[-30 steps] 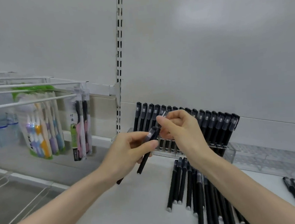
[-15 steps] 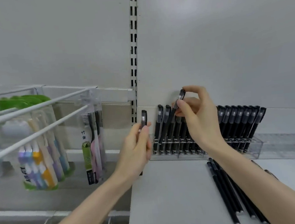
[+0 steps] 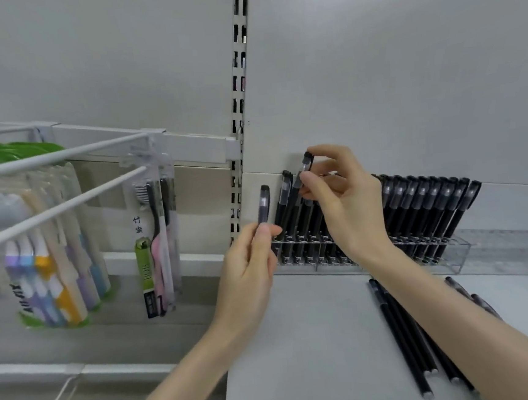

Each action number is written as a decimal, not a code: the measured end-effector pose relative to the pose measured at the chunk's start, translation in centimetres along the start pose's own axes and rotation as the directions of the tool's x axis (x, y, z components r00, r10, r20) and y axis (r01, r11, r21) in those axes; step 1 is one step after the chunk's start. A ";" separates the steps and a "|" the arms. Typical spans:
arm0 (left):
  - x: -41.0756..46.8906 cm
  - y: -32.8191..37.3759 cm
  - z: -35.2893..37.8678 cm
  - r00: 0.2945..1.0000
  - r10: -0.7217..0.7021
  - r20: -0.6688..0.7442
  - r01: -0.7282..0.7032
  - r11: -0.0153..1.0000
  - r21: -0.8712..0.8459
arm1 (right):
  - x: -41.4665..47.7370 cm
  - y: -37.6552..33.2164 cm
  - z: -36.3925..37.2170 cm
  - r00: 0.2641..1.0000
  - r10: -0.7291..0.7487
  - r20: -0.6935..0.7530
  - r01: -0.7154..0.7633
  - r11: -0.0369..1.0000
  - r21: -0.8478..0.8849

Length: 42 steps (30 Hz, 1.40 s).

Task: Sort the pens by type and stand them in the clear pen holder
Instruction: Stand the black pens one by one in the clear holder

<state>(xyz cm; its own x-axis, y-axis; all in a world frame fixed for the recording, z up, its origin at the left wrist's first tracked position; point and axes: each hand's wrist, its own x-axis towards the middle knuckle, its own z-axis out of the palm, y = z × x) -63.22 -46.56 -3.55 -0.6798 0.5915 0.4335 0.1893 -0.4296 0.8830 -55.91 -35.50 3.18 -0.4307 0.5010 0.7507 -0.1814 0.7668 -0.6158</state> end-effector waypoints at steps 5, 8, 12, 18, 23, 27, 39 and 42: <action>0.1 -0.2 -0.3 0.997 -0.059 -0.040 0.056 0.997 -0.053 | 0.3 0.2 -0.7 0.990 0.030 0.137 -0.015 0.994 -0.110; 0.1 -0.4 -0.1 1.000 -0.011 -0.018 0.012 0.999 0.043 | 1.0 0.0 -1.2 0.979 0.039 0.201 -0.010 0.990 -0.140; 0.1 -0.7 0.0 1.000 -0.016 -0.006 0.017 0.992 0.124 | 1.7 -0.2 -1.2 0.968 0.041 0.248 -0.003 0.989 -0.149; -0.1 -0.3 -0.1 1.000 -0.011 -0.005 0.012 0.996 0.086 | 2.5 -0.6 -1.4 0.950 0.044 0.309 0.016 0.982 -0.190; 0.0 -0.3 -0.1 0.998 -0.037 -0.047 0.040 0.997 0.062 | 2.0 -0.6 -1.1 0.935 0.061 0.350 0.015 0.977 -0.211; 0.0 -0.4 -0.2 0.999 -0.051 -0.004 0.051 0.997 0.058 | 1.4 -0.3 -1.2 0.943 0.047 0.329 0.039 0.967 -0.252; -0.1 -1.1 0.2 0.976 0.051 0.211 -0.089 0.981 0.175 | -0.9 -0.1 -2.9 0.933 0.213 0.290 -0.279 0.937 0.211; -0.2 -0.9 0.2 0.986 0.062 0.153 -0.084 0.986 0.141 | -1.0 -0.3 -3.1 0.914 0.253 0.316 -0.334 0.913 0.234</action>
<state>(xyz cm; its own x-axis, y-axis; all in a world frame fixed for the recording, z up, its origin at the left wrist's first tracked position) -63.07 -46.14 -4.43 -0.5502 0.6615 0.5096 0.3437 -0.3769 0.8602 -52.63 -35.00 3.36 -0.7189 0.5254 0.4550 -0.2288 0.4392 -0.8688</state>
